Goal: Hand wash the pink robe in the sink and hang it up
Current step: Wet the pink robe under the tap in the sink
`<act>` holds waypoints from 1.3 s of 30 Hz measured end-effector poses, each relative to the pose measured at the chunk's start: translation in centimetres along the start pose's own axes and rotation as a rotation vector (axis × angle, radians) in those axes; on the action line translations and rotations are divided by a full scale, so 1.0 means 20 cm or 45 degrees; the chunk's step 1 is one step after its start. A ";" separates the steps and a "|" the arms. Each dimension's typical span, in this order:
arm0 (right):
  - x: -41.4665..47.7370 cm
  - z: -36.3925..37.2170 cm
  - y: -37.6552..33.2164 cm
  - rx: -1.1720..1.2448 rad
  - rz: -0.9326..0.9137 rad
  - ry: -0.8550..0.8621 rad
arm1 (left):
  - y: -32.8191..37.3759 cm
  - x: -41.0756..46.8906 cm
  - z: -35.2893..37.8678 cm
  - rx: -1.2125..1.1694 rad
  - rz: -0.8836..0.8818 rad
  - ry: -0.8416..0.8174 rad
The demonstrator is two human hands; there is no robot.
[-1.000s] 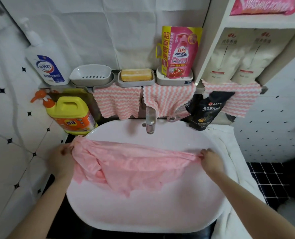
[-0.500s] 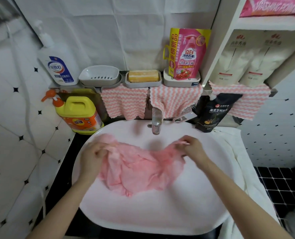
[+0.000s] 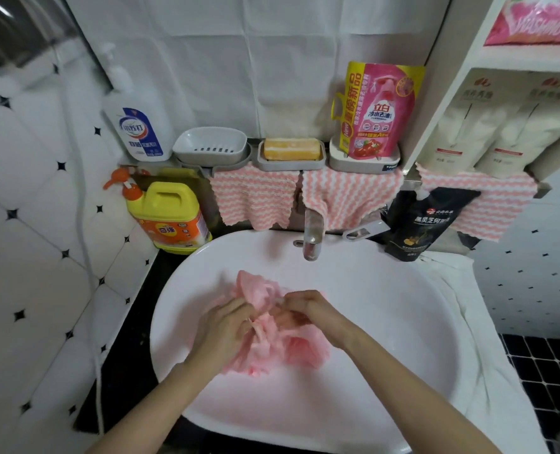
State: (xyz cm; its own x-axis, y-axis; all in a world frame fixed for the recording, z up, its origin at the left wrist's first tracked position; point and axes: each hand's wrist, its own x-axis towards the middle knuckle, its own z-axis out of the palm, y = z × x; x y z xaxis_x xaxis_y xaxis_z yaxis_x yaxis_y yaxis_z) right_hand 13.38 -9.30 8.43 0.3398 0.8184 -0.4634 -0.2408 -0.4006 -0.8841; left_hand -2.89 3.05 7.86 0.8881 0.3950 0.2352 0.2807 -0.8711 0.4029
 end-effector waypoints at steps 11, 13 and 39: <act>0.38 0.05 0.38 -1.323 0.265 -0.030 | -0.29 -0.36 -0.03 -0.024 0.052 0.031; 0.36 0.04 0.40 -1.271 0.358 -0.122 | -0.36 -0.34 -0.07 0.027 -0.161 0.103; 0.15 -0.40 -0.22 0.162 0.119 0.544 | -0.45 -0.29 0.26 -0.176 -0.125 -0.246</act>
State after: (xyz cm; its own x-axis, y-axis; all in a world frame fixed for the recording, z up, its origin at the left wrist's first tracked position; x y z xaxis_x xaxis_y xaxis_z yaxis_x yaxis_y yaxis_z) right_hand 22.77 -8.44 10.50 0.6493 0.5271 -0.5483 -0.3889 -0.3894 -0.8349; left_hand -8.73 7.17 -1.72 0.9158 0.4012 0.0207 0.3286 -0.7777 0.5359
